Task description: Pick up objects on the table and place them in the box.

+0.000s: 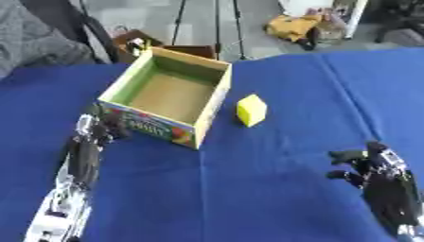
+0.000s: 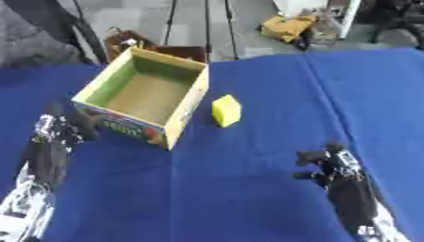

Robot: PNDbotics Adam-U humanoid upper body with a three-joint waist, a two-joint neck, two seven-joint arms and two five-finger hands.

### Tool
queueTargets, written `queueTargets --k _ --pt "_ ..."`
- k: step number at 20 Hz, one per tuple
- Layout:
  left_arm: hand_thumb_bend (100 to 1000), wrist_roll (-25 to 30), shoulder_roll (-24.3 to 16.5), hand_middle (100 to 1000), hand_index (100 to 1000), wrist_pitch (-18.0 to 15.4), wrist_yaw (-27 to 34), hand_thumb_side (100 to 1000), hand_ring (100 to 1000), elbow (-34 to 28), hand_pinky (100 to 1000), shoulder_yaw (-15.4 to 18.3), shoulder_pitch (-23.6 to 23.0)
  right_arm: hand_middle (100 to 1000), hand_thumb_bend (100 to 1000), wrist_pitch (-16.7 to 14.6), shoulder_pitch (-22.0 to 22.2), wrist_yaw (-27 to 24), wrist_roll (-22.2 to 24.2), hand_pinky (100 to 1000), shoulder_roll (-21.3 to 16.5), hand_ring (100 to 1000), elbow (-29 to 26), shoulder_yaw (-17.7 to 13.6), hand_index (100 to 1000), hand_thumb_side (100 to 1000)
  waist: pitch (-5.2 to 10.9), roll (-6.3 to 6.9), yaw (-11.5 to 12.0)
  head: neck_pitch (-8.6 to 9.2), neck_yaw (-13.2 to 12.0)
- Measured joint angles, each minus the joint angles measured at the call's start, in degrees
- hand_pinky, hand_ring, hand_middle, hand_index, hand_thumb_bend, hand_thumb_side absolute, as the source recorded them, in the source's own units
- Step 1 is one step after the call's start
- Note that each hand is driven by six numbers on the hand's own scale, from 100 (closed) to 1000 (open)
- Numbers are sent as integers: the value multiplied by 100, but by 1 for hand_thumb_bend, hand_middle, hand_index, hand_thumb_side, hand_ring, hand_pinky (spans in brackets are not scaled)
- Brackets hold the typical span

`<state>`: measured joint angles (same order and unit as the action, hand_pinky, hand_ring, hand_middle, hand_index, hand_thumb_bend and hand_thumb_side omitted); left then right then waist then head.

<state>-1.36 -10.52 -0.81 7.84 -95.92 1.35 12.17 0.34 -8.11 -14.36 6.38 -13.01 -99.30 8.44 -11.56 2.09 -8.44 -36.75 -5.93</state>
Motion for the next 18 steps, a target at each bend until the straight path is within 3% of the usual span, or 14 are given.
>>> queueTargets --k 9,18 --pt "194 0 0 507 628 0 0 1000 548 0 661 0 0 559 100 -5 -54 14 4 645 -111 891 -6 0 636 962 -4 -11 12 0 21" --pt "195 7 0 506 628 3 0 1000 548 0 661 0 0 562 100 -41 -393 -29 22 647 -617 892 -81 2 638 914 -5 -45 71 1 52"
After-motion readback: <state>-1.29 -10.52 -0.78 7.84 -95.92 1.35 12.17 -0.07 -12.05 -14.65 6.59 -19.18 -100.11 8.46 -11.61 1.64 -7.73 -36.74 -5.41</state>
